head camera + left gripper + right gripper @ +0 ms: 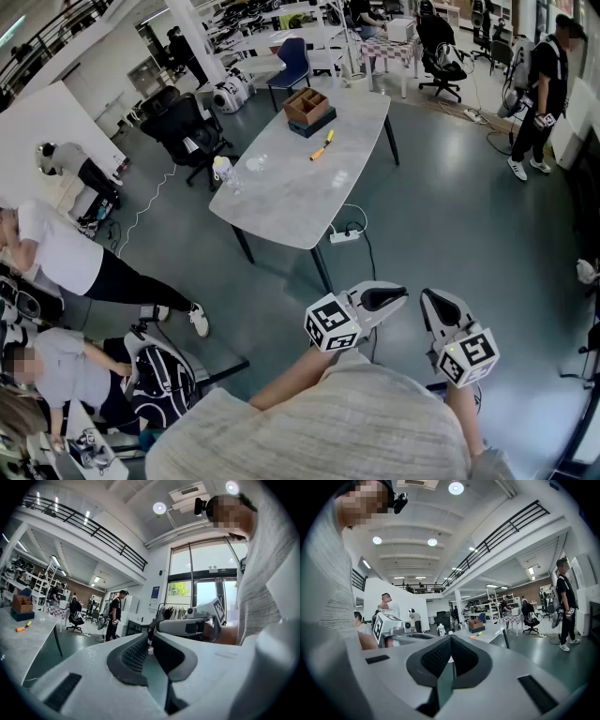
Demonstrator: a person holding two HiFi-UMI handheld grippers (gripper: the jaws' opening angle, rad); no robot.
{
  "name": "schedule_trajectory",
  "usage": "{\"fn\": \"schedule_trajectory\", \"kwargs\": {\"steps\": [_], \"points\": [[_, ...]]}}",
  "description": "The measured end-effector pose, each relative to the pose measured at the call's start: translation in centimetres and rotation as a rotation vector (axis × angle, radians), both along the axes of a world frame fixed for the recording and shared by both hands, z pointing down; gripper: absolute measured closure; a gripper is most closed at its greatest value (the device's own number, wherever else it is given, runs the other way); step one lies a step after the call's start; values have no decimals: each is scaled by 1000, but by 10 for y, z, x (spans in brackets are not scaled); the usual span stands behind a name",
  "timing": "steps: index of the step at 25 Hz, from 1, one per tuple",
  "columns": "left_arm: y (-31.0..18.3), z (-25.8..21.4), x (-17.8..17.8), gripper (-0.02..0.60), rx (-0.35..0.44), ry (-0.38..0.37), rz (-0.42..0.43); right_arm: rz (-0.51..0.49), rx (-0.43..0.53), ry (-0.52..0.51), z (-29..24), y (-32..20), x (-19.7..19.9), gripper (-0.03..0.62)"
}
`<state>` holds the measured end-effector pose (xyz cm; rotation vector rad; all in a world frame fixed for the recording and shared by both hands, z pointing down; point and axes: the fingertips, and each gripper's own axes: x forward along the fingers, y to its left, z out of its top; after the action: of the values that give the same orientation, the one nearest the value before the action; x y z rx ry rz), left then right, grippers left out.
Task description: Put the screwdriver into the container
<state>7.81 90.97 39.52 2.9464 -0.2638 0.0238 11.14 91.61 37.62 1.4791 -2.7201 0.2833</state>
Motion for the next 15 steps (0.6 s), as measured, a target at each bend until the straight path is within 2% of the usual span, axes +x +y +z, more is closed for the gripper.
{"fn": "schedule_trajectory", "kwargs": {"steps": [15], "points": [[-4,5,24,535,5,-24,52,31,-8,-8,6,-5,20,583]]}}
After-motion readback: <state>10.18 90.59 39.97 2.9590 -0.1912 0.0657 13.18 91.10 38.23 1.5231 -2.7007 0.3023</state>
